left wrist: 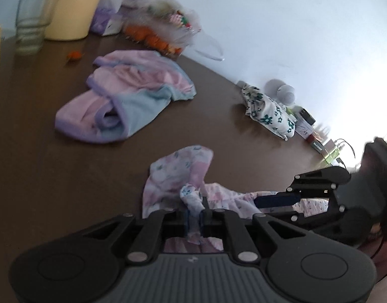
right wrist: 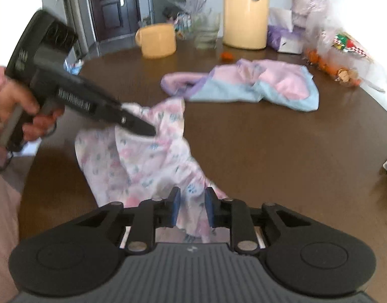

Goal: Fold clothes

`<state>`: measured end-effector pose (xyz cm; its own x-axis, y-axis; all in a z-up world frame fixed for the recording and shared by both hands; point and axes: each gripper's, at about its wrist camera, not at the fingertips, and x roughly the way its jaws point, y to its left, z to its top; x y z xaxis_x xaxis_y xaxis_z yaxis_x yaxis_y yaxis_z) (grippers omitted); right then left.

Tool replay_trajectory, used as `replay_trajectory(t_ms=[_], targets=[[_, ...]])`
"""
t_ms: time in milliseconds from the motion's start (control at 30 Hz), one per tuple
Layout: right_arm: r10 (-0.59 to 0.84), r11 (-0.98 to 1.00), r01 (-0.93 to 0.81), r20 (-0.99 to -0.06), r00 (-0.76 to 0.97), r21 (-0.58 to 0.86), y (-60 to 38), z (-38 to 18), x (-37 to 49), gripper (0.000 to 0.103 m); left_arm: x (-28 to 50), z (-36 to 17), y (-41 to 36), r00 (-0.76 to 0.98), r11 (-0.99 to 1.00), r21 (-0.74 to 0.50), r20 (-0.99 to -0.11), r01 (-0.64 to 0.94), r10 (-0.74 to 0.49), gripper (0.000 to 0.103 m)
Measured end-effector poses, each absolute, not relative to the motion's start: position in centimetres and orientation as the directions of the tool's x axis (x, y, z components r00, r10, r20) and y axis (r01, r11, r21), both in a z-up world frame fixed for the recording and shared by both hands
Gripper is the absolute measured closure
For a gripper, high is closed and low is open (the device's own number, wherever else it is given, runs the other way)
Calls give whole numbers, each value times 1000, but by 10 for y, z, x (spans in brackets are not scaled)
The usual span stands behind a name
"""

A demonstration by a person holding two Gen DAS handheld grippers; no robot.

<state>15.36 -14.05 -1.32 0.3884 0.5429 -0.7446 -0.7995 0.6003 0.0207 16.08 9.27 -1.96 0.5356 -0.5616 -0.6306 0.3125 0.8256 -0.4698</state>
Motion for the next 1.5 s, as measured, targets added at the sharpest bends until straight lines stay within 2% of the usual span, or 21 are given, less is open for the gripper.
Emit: replay_trajectory(t_ms=[67,133,200,300,367,400,433,467,533,633,867,900,1000,1067,1167,1300,1400,1500], targets=[[543,599,-801,-731,413,-7,-141,-16,146,82,160,-14,94,548,834,-450,-630,320,-551,78],[543,599,-800,-728,418,-13,-141,-16,144,82,159,0,93,574,842,-412,-616,349,-539,60],[543,600,-800,-725,423,-19,-141,-17,142,82,160,16,89,598,844,-372,-596,386,-536,51],[541,600,-800,-721,433,-30,-138,-17,141,82,170,31,74,605,860,-287,-617,423,-503,50],[542,603,-797,-717,439,-32,-138,-17,140,82,183,26,63,583,874,-248,-664,418,-468,52],[542,605,-796,-715,441,-33,-138,-17,139,82,190,21,59,568,881,-240,-689,407,-450,62],[543,607,-794,-713,444,-32,-139,-17,139,82,197,15,55,553,889,-230,-713,396,-431,86],[543,610,-792,-711,447,-31,-139,-18,138,82,203,10,55,536,892,-246,-727,379,-429,95],[542,614,-789,-706,456,-38,-139,-18,136,82,208,4,64,529,885,-317,-714,341,-459,100],[541,616,-786,-696,471,-52,-140,-19,132,82,200,3,81,560,882,-368,-681,296,-472,102],[542,617,-783,-680,494,-78,-140,-20,127,82,181,-14,96,605,878,-400,-640,263,-473,103],[542,618,-782,-678,496,-78,-140,-21,126,82,180,-16,97,614,876,-404,-630,262,-474,102],[543,622,-779,-674,501,-77,-140,-21,126,82,178,-16,105,635,889,-398,-632,226,-444,90],[542,623,-778,-671,505,-82,-140,-21,125,82,175,-10,114,667,907,-372,-627,196,-402,89],[546,612,-785,-666,509,-99,-139,-22,123,82,168,9,121,718,904,-371,-568,214,-403,89],[563,588,-803,-662,495,-100,-129,-22,124,82,159,27,102,703,856,-365,-495,365,-511,89],[573,560,-820,-660,486,-118,-114,-23,127,82,156,23,88,661,869,-296,-565,395,-493,94],[573,539,-828,-653,494,-154,-95,-23,132,82,155,8,97,651,901,-279,-622,333,-434,95]])
